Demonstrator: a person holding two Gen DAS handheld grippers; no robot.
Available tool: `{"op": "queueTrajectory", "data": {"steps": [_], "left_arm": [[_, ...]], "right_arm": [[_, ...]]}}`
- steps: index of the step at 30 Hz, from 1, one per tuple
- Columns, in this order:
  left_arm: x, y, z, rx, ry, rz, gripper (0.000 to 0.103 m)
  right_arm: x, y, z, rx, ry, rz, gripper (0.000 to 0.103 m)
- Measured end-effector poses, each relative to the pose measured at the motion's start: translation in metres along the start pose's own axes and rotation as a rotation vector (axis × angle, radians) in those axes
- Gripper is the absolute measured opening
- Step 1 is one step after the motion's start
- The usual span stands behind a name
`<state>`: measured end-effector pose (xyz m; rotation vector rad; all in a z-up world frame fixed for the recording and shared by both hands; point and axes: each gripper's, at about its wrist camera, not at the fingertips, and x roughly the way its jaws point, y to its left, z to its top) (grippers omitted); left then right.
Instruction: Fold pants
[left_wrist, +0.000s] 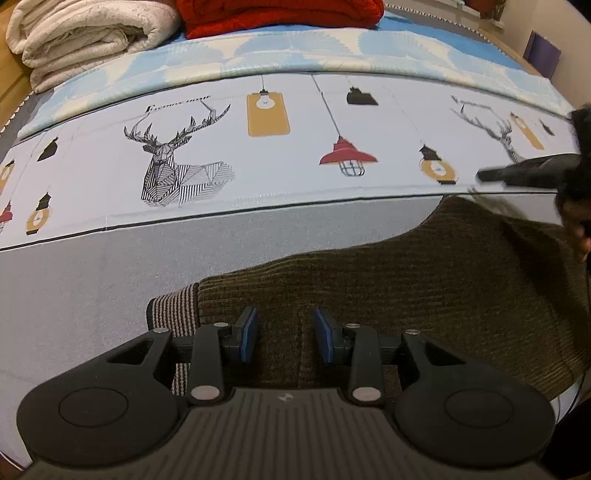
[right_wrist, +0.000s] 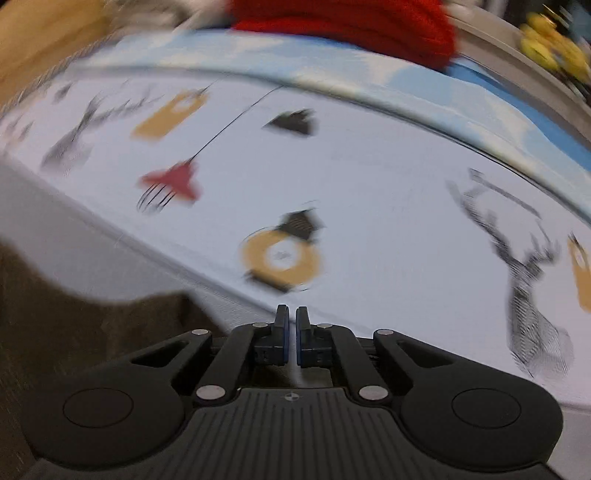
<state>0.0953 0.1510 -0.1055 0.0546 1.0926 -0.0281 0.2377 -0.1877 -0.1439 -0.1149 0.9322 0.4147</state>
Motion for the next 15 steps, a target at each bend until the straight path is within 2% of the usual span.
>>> {"op": "queueTrajectory", "data": {"steps": [3, 4, 6, 9, 13, 15], "left_arm": [[-0.001, 0.002, 0.002, -0.007, -0.009, -0.006, 0.038], [0.000, 0.002, 0.002, -0.005, -0.009, -0.005, 0.038], [0.000, 0.001, 0.003, 0.000, -0.011, -0.011, 0.038], [-0.001, 0.001, 0.003, 0.008, -0.017, -0.015, 0.038], [0.001, 0.002, 0.003, 0.007, -0.014, -0.010, 0.038], [0.002, 0.001, 0.002, 0.011, -0.010, -0.010, 0.038]], "right_arm": [[-0.035, -0.037, 0.005, 0.144, -0.086, 0.136, 0.007], [-0.046, -0.048, 0.004, 0.168, -0.089, 0.202, 0.014], [-0.064, -0.062, -0.002, 0.136, -0.083, 0.259, 0.024], [-0.085, -0.082, -0.020, 0.031, -0.064, 0.249, 0.029], [-0.097, -0.116, -0.060, 0.014, 0.043, 0.288, 0.029], [-0.099, -0.121, -0.081, -0.027, 0.087, 0.307, 0.029]]}}
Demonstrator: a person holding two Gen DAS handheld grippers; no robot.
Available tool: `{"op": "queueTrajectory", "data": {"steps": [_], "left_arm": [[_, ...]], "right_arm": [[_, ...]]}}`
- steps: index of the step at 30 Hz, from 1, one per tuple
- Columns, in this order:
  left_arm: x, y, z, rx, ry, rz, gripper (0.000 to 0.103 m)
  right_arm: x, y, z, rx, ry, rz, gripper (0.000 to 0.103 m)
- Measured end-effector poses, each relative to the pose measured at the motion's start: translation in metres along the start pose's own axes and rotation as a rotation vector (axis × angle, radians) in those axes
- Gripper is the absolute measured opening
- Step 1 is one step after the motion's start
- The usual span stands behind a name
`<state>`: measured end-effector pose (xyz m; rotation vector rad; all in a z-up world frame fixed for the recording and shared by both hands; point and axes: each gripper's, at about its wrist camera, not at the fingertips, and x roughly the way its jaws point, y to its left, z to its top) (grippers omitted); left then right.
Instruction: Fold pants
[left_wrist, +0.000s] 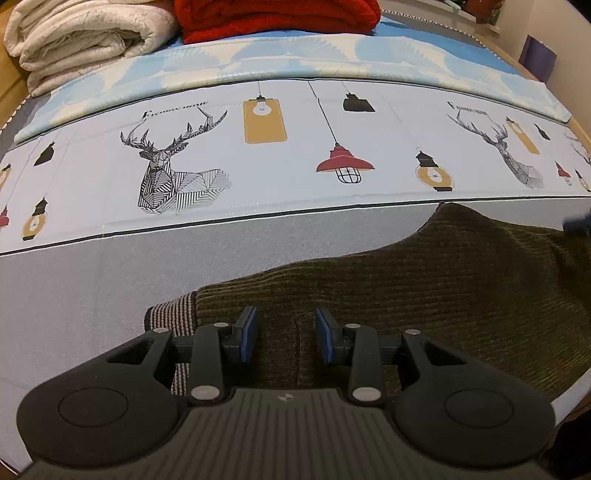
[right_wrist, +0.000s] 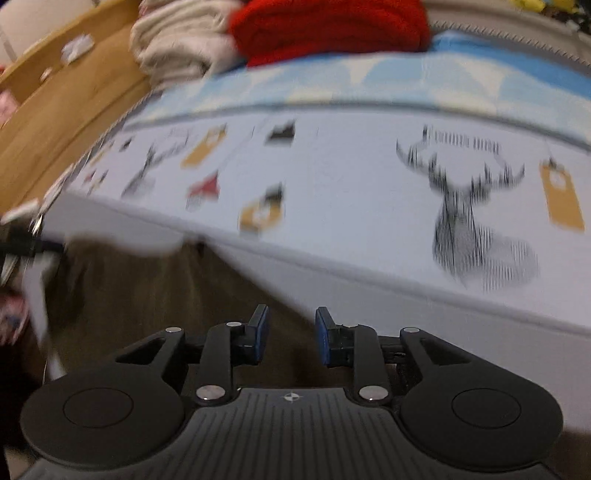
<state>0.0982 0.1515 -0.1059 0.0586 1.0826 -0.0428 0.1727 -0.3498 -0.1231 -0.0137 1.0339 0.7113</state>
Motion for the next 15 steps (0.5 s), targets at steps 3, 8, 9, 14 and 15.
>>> {"op": "queueTrajectory", "data": {"steps": [3, 8, 9, 14, 15], "left_arm": [[0.001, -0.005, 0.001, 0.014, 0.002, 0.004, 0.038], [0.003, -0.013, 0.001, 0.030, 0.008, 0.015, 0.038], [0.004, -0.013, 0.001, 0.028, 0.011, 0.018, 0.038], [0.004, -0.011, -0.002, 0.034, 0.012, 0.005, 0.038], [0.006, -0.009, -0.003, 0.037, 0.020, 0.004, 0.039]], "right_arm": [[-0.001, 0.003, -0.031, -0.072, 0.055, 0.022, 0.028], [0.008, -0.030, -0.044, 0.049, 0.018, -0.269, 0.009], [0.005, -0.033, -0.044, 0.077, 0.015, -0.274, 0.007], [-0.028, -0.030, -0.054, 0.102, -0.039, -0.226, 0.025], [-0.028, -0.037, -0.058, 0.123, -0.007, -0.273, 0.027]]}}
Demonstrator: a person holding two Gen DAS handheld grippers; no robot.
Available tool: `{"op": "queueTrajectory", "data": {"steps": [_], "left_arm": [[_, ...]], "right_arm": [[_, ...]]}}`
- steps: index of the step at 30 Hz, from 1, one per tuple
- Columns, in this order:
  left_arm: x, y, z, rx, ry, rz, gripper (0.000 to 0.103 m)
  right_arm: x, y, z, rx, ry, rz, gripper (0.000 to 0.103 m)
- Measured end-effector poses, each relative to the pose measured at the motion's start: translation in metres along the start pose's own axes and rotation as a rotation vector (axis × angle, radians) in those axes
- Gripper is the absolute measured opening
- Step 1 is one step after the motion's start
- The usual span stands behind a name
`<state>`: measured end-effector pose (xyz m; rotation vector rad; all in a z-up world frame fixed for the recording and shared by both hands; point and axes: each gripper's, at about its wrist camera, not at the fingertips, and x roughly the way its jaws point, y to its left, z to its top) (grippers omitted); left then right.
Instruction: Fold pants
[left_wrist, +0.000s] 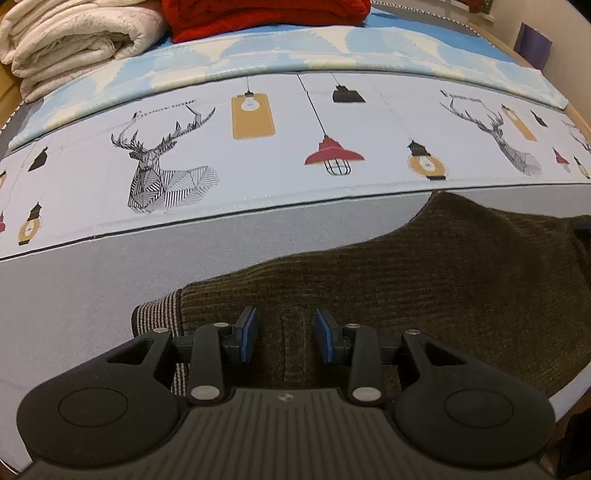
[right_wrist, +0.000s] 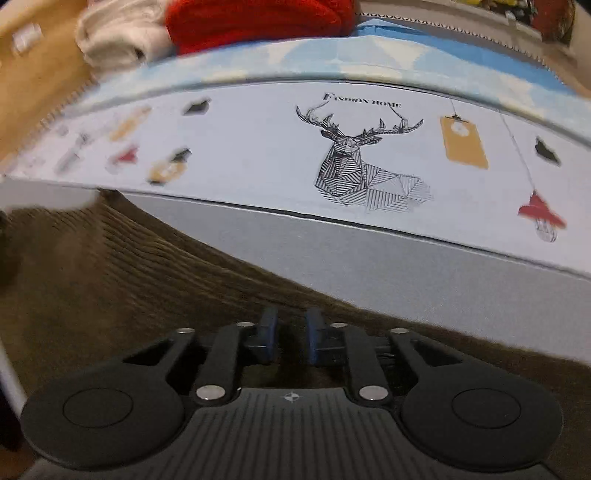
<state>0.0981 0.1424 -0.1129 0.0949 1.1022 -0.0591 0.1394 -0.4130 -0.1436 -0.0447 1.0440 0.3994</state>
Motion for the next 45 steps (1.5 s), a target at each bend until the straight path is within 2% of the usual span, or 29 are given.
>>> {"op": "queueTrajectory", "data": {"steps": [1, 2, 4, 7, 10, 12, 15, 17, 18, 20, 22, 24, 27, 30, 34, 38, 39, 40, 41, 43, 45], "left_arm": [[0.002, 0.002, -0.001, 0.001, 0.010, 0.004, 0.039], [0.005, 0.004, -0.002, 0.003, 0.026, 0.011, 0.039], [0.010, 0.009, -0.006, 0.005, 0.053, 0.027, 0.039], [0.010, 0.016, -0.009, 0.001, 0.057, 0.042, 0.039], [-0.002, 0.017, -0.008, -0.025, 0.015, 0.019, 0.039], [-0.016, 0.012, -0.006, -0.029, -0.041, 0.005, 0.039], [-0.043, -0.003, -0.007, -0.016, -0.156, -0.013, 0.040], [-0.066, -0.017, -0.009, -0.011, -0.240, -0.041, 0.047], [-0.075, -0.024, -0.010, -0.010, -0.268, -0.063, 0.051], [-0.094, -0.045, -0.014, -0.017, -0.317, -0.120, 0.070], [-0.105, -0.068, -0.023, 0.011, -0.352, -0.173, 0.081], [-0.109, -0.098, -0.034, 0.081, -0.349, -0.187, 0.081], [-0.104, -0.129, -0.046, 0.127, -0.338, -0.144, 0.081], [-0.095, -0.146, -0.048, 0.151, -0.317, -0.110, 0.081], [-0.083, -0.139, -0.050, 0.125, -0.281, -0.077, 0.081], [-0.077, -0.116, -0.047, 0.079, -0.267, -0.067, 0.081], [-0.074, -0.110, -0.047, 0.070, -0.265, -0.056, 0.081], [-0.074, -0.106, -0.046, 0.063, -0.261, -0.047, 0.081], [-0.071, -0.100, -0.045, 0.053, -0.255, -0.035, 0.081], [-0.069, -0.090, -0.044, 0.031, -0.245, -0.022, 0.081], [-0.068, -0.081, -0.043, 0.010, -0.244, -0.015, 0.080]], "right_arm": [[0.005, -0.010, -0.007, 0.018, 0.064, -0.112, 0.027], [0.006, -0.021, -0.014, 0.045, 0.101, -0.175, 0.027], [-0.011, -0.042, -0.023, 0.140, 0.073, -0.167, 0.027], [-0.043, -0.073, -0.045, 0.264, 0.050, -0.343, 0.034], [-0.085, -0.116, -0.086, 0.493, 0.026, -0.477, 0.037], [-0.124, -0.141, -0.116, 0.668, -0.080, -0.524, 0.037], [-0.181, -0.165, -0.169, 0.907, -0.296, -0.532, 0.039], [-0.207, -0.171, -0.206, 1.035, -0.392, -0.502, 0.042], [-0.211, -0.171, -0.221, 1.078, -0.416, -0.483, 0.043], [-0.217, -0.166, -0.255, 1.150, -0.459, -0.441, 0.045], [-0.206, -0.155, -0.285, 1.180, -0.463, -0.392, 0.046], [-0.198, -0.154, -0.303, 1.229, -0.440, -0.347, 0.046], [-0.198, -0.159, -0.310, 1.319, -0.514, -0.302, 0.047], [-0.183, -0.164, -0.299, 1.319, -0.489, -0.330, 0.048], [-0.163, -0.173, -0.292, 1.371, -0.441, -0.344, 0.048], [-0.159, -0.174, -0.284, 1.379, -0.448, -0.396, 0.049], [-0.159, -0.174, -0.283, 1.379, -0.450, -0.406, 0.046], [-0.160, -0.172, -0.281, 1.374, -0.458, -0.431, 0.028], [-0.162, -0.170, -0.279, 1.369, -0.473, -0.441, 0.023], [-0.169, -0.161, -0.271, 1.335, -0.518, -0.472, 0.019], [-0.180, -0.143, -0.254, 1.241, -0.576, -0.519, 0.019]]}}
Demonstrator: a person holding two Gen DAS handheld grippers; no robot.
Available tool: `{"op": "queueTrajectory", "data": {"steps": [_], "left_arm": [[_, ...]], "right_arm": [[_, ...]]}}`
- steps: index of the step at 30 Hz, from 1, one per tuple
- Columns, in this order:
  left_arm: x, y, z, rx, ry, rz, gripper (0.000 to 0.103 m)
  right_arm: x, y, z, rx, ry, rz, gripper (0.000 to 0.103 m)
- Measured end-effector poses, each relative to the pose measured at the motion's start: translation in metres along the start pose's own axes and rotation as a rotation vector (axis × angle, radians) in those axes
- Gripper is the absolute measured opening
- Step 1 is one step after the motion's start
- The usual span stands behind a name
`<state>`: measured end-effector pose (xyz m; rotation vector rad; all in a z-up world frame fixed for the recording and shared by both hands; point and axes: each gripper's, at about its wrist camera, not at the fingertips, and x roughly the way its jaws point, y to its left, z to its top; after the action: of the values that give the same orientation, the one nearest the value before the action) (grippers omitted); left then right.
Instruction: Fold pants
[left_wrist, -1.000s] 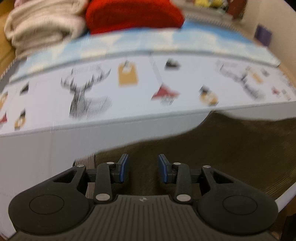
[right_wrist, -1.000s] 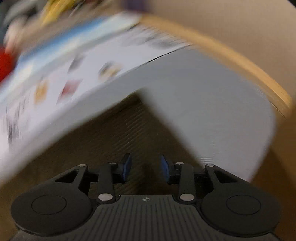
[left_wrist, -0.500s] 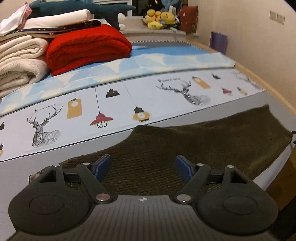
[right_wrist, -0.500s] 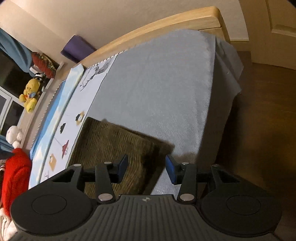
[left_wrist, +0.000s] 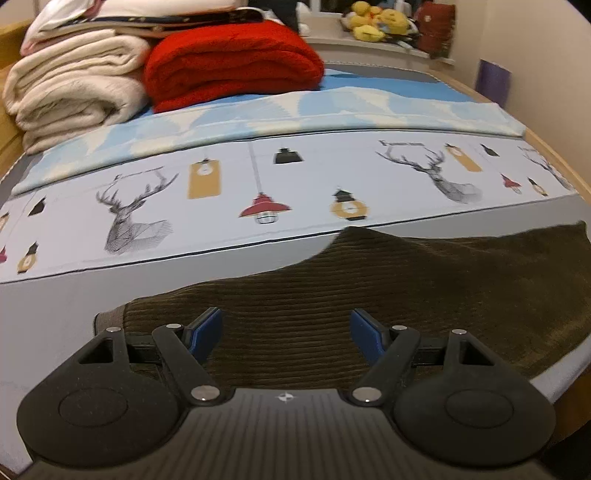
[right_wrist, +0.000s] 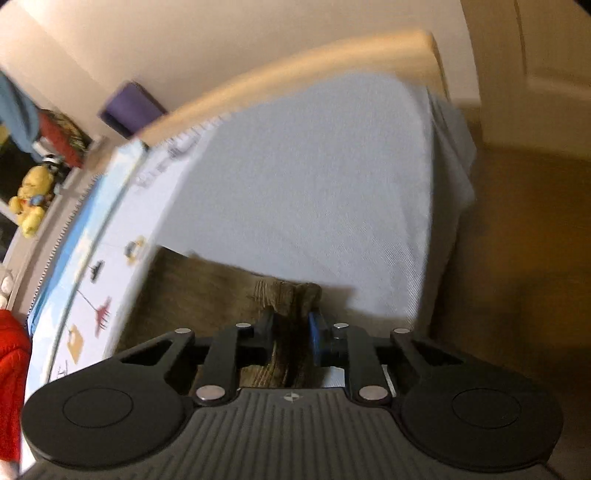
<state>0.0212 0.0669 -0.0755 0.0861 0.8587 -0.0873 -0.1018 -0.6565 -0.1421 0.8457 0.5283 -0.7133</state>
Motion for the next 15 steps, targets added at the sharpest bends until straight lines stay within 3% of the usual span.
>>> {"op": "queueTrajectory", "data": {"steps": [4, 6, 9, 13, 15], "left_arm": [[-0.004, 0.020, 0.000, -0.055, -0.008, 0.012, 0.080], [-0.007, 0.030, -0.001, -0.084, -0.016, 0.016, 0.080], [-0.010, 0.042, -0.004, -0.098, -0.020, 0.031, 0.080], [-0.011, 0.055, -0.011, -0.113, -0.003, 0.042, 0.080], [-0.011, 0.064, -0.016, -0.128, 0.008, 0.047, 0.080]], "right_arm": [[-0.062, 0.087, -0.034, -0.323, -0.209, 0.109, 0.018], [-0.095, 0.133, -0.070, -0.503, -0.284, 0.197, 0.018], [-0.147, 0.196, -0.152, -0.775, -0.351, 0.400, 0.018], [-0.188, 0.241, -0.283, -1.111, -0.290, 0.667, 0.018], [-0.186, 0.251, -0.340, -1.267, -0.139, 0.749, 0.020]]}}
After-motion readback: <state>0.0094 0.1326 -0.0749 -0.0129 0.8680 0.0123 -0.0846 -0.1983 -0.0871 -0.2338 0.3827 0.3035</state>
